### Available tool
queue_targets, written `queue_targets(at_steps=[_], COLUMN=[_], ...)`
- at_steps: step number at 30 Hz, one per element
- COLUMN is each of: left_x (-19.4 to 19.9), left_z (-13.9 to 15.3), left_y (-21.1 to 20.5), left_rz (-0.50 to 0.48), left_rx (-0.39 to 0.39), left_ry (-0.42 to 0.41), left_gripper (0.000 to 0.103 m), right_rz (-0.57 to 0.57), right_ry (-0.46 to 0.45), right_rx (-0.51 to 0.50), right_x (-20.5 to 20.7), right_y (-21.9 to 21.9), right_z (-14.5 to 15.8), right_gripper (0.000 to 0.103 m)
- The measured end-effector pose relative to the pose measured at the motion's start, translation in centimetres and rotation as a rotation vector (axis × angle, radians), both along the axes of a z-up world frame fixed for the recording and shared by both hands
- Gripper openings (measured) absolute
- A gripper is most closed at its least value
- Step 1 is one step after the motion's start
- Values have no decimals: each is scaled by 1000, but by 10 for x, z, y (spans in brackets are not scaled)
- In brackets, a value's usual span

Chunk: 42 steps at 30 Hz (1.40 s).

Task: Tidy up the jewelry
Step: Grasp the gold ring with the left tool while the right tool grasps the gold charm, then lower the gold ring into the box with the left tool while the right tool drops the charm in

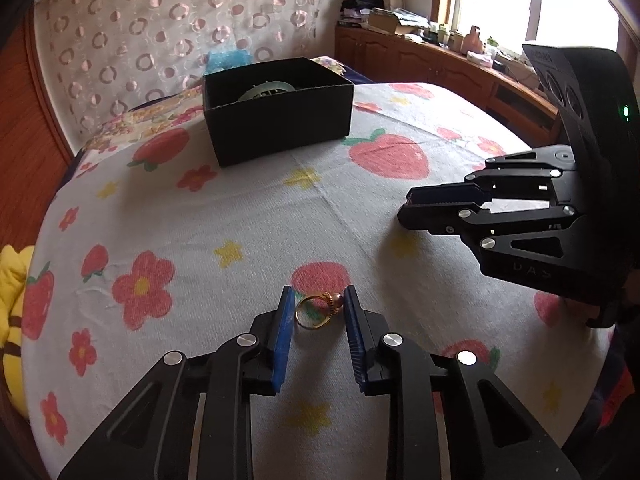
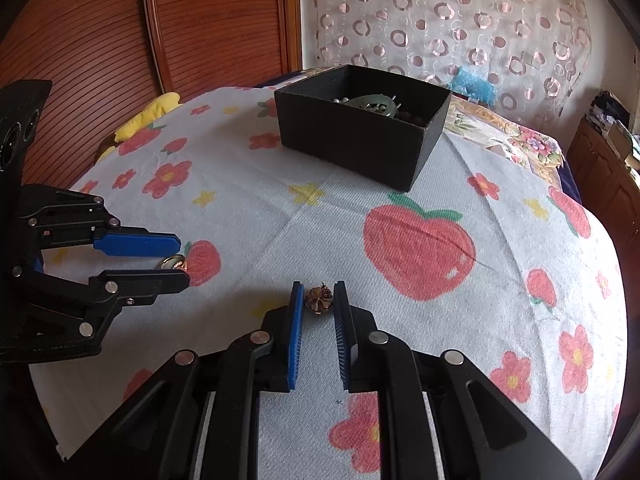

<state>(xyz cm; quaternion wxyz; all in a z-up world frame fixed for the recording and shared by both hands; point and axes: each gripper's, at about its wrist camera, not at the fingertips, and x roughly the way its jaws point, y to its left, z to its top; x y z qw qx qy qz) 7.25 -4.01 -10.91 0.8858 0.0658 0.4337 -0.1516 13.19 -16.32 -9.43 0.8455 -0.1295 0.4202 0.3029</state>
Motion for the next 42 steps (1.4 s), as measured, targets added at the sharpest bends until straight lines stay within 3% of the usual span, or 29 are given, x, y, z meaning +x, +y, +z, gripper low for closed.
queue_targets(at_steps=[12,25,37,42], left_x=[10,56,89,106], left_z=[17,52,61,63], left_y=[7,21,31,27], left_rz=[27,62,77,77], left_rx=[-27,-35,-10,-10], left_ry=[-47,-127,-154,-156], left_gripper=[23,23,23,23], right_rz=[-30,-54,-106,-127], right_ry=[-2,-98,-99,-35], right_rx=[40,119,133,157], right_x=[3,59,111,127], right_y=[-2,2,10,6], right_z=[5,60,53,47], right_gripper=[17,17,17,19])
